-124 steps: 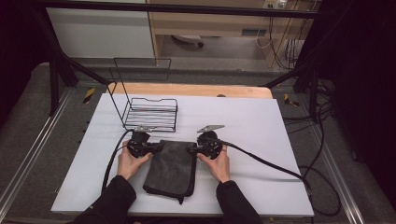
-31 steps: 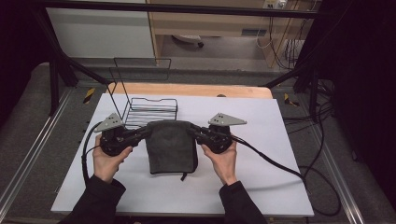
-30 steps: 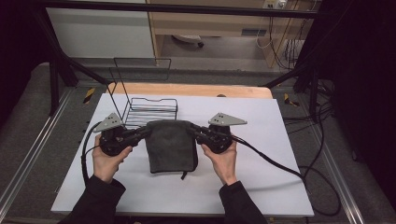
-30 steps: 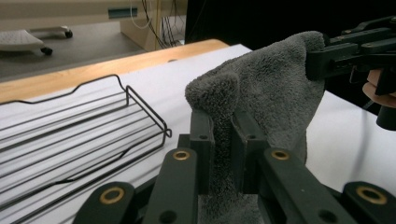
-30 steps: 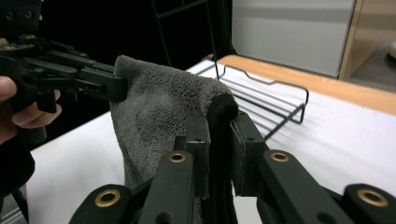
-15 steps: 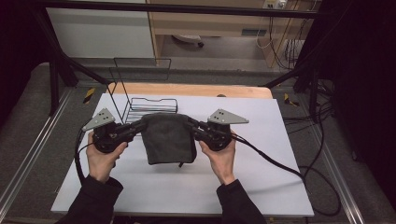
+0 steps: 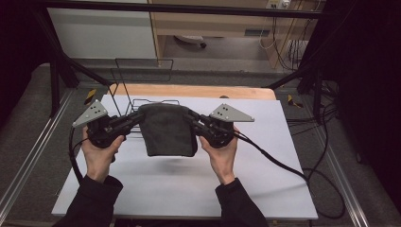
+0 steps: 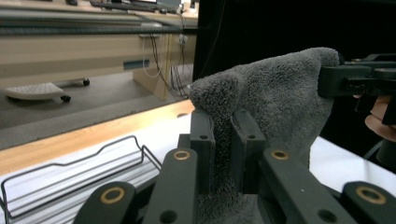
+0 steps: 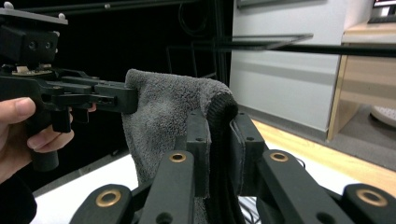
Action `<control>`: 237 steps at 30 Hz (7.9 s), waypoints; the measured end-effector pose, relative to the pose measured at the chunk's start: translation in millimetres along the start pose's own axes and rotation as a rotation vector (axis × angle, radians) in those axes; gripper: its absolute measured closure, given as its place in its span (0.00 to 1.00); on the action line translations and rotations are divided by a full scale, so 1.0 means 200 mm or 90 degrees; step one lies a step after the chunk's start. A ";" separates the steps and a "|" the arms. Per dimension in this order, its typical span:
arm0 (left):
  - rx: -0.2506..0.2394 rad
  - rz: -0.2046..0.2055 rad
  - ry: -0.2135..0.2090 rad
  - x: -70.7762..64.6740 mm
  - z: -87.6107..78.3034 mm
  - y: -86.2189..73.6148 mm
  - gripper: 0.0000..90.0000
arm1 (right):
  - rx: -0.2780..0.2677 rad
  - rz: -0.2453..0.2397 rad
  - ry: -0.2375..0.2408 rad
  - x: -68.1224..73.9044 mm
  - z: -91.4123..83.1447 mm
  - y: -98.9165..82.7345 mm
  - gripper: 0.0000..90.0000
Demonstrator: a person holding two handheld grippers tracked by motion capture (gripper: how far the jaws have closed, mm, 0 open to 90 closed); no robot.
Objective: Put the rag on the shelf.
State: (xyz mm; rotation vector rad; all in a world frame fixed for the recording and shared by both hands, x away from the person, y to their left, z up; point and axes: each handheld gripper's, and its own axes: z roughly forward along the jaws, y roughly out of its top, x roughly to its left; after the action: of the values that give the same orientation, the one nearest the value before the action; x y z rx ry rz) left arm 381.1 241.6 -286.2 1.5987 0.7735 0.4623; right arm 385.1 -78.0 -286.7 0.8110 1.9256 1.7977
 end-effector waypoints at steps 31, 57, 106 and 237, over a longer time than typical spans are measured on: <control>-0.133 -0.008 0.049 0.10 -0.11 0.29 0.90 | -0.108 -0.048 -0.019 0.13 0.15 0.32 0.90; -0.202 0.024 0.086 0.16 -0.15 0.59 0.90 | -0.163 -0.075 -0.024 0.15 0.27 0.63 0.90; -0.255 -0.020 0.122 0.43 -0.03 0.90 0.90 | -0.184 -0.096 -0.049 0.00 0.60 0.98 0.90; 0.116 -0.015 0.090 0.42 -0.07 0.48 1.00 | 0.096 -0.098 0.063 -0.01 0.55 0.35 0.85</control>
State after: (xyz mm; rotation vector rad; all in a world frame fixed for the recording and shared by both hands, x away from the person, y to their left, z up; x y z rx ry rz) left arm 450.6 307.0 -201.1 1.7377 0.9630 0.5028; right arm 467.5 6.4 -230.2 0.6105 2.1452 1.6465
